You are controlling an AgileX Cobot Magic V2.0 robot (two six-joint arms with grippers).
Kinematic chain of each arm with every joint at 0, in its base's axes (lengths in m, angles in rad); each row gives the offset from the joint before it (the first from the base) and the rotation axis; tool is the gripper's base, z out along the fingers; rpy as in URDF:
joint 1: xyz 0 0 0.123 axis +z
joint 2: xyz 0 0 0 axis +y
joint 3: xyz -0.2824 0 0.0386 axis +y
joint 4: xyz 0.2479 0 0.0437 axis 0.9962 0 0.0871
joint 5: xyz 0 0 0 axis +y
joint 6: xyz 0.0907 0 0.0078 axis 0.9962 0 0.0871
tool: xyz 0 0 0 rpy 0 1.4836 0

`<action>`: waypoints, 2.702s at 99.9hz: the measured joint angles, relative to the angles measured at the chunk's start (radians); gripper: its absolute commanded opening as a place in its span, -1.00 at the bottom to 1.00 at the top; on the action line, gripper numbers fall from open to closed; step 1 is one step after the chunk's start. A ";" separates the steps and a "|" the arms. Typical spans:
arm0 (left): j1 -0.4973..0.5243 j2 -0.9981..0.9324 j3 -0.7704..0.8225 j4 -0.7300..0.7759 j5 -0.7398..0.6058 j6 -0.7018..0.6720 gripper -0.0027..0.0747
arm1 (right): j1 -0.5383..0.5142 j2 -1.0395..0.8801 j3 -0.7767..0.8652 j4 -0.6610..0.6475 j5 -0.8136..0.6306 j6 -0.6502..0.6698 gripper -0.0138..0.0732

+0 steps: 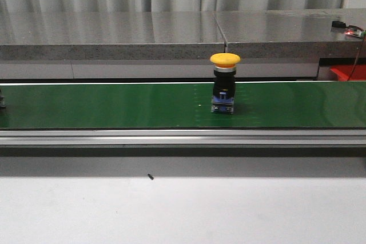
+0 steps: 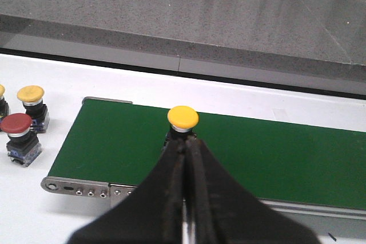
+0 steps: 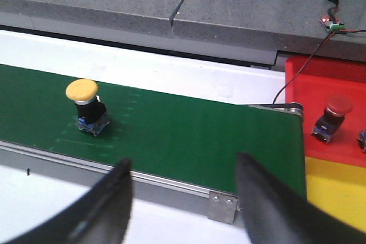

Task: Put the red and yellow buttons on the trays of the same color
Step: 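Open and raise the left gripper away from the belt, then lower the right gripper onto the first yellow button at the belt end and grasp, then lift the yellow button into the yellow tray and open the right gripper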

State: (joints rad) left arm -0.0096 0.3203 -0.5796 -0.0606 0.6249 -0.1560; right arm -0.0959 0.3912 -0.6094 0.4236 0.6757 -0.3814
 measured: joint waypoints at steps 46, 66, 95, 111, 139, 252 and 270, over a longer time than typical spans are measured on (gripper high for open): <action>0.000 0.000 0.002 0.000 0.000 0.000 -0.98 | 0.000 0.223 -0.146 0.051 0.139 0.000 0.77; 0.000 0.000 0.002 0.000 0.000 0.000 -0.98 | 0.043 0.444 -0.237 0.064 0.172 -0.002 0.77; 0.000 0.000 0.002 0.000 0.000 0.000 -0.98 | 0.152 0.728 -0.315 0.064 0.113 -0.002 0.77; 0.000 0.000 0.002 0.000 0.000 0.000 -0.98 | 0.193 0.845 -0.358 0.061 0.066 -0.002 0.77; 0.000 0.000 0.002 0.000 0.000 0.000 -0.98 | 0.255 0.990 -0.403 0.030 -0.002 -0.003 0.77; 0.000 0.000 0.002 -0.001 0.000 0.000 -0.98 | 0.175 1.189 -0.529 -0.024 0.084 -0.001 -0.25; 0.000 0.000 0.002 -0.001 0.000 0.000 -0.98 | 0.003 1.070 -0.539 -0.029 0.130 -0.001 -0.25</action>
State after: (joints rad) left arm -0.0096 0.3203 -0.5780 -0.0613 0.6249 -0.1560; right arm -0.0925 1.4611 -1.1480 0.3946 0.8054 -0.3826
